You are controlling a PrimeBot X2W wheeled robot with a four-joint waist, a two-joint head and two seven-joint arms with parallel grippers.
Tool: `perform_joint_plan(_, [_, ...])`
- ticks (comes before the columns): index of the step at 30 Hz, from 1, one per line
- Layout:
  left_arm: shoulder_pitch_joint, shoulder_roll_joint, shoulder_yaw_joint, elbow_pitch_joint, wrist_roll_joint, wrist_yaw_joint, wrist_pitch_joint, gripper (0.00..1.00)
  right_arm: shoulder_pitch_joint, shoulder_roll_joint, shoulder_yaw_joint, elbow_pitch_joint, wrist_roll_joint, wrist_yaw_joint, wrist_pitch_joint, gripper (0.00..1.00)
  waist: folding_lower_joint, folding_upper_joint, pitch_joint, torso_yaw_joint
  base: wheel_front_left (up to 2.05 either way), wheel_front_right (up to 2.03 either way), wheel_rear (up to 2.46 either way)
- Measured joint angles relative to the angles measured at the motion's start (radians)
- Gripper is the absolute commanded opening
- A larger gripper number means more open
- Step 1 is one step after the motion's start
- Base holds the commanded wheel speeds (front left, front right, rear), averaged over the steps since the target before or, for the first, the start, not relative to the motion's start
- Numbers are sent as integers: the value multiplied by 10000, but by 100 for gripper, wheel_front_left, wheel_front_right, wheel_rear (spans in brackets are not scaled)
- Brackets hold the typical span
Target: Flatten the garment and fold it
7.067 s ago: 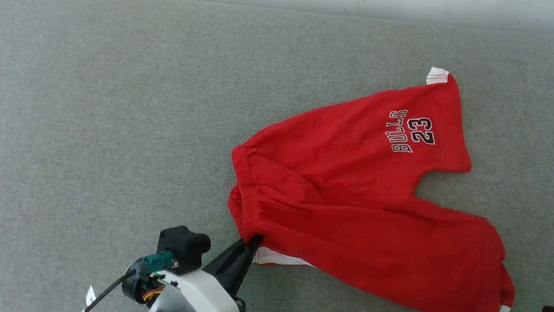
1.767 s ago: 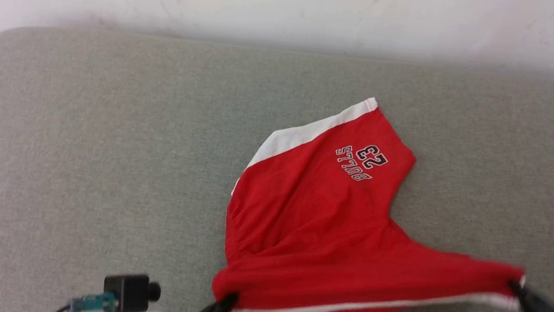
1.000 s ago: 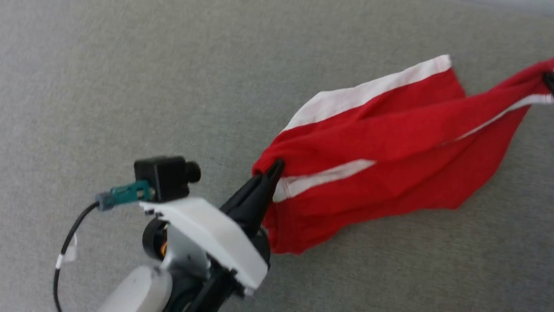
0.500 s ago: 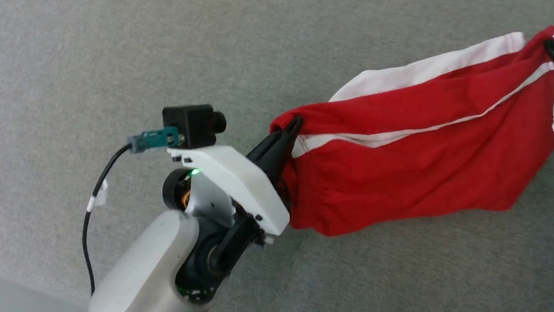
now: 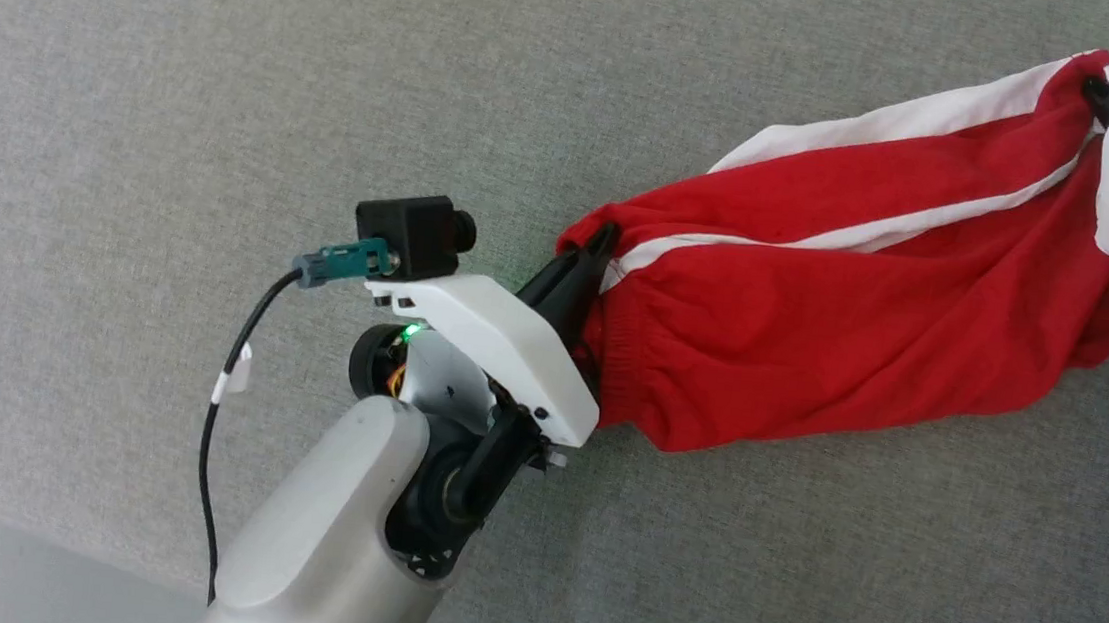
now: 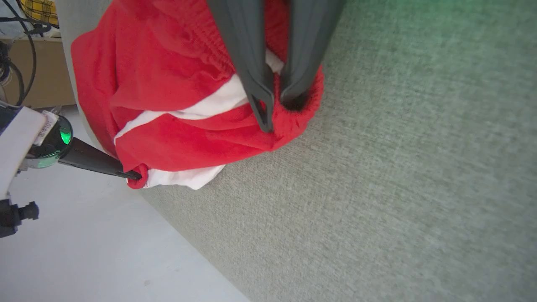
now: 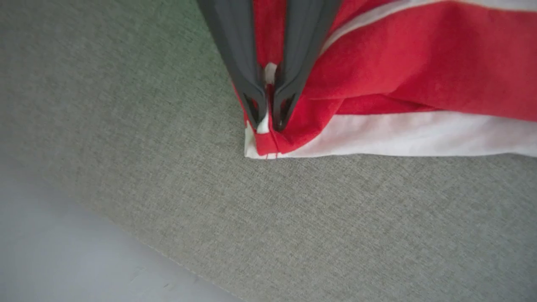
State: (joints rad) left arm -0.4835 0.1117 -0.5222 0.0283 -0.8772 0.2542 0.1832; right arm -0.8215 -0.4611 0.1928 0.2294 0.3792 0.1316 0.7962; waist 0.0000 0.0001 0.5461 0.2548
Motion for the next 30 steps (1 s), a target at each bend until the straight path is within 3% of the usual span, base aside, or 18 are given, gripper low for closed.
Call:
perform_joint_plan(1, [-9, -31, -12, 44, -2, -36, -2, 54, 0, -6, -6, 67, 13, 0, 2, 100, 0, 0, -15, -12, 0, 0, 0])
perform_joint_plan(2, [-12, -54, -17, 86, -12, -65, -2, 100, 0, -4, -23, 140, 35, 0, 6, 100, 1, 0, -34, -26, 0, 0, 0])
perform_joint_plan(12, [119, 21, 192, 125, -31, -79, -476, 100, 351, 190, -353, -6, 665, 0, -94, 100, 0, 0, -698, -241, 0, 0, 0])
perform_joint_plan(21, [1612, 857, 497, -869, -13, 96, -882, 100, 2562, 807, -1666, -1822, 970, 0, -803, 100, -2, 0, -1832, -513, 0, 0, 0])
perform_joint_plan(26, [2605, 989, 717, -1628, 117, 134, -1743, 100, 4249, 1434, -2545, -3087, 686, 0, -1745, 100, -2, 0, -2410, -718, 0, 0, 0])
perform_joint_plan(30, [3262, 1423, 640, -1946, 1187, 115, -2953, 100, 5812, 1781, -2970, -4008, -334, 0, -3083, 100, -2, 0, -2834, -857, 0, 0, 0])
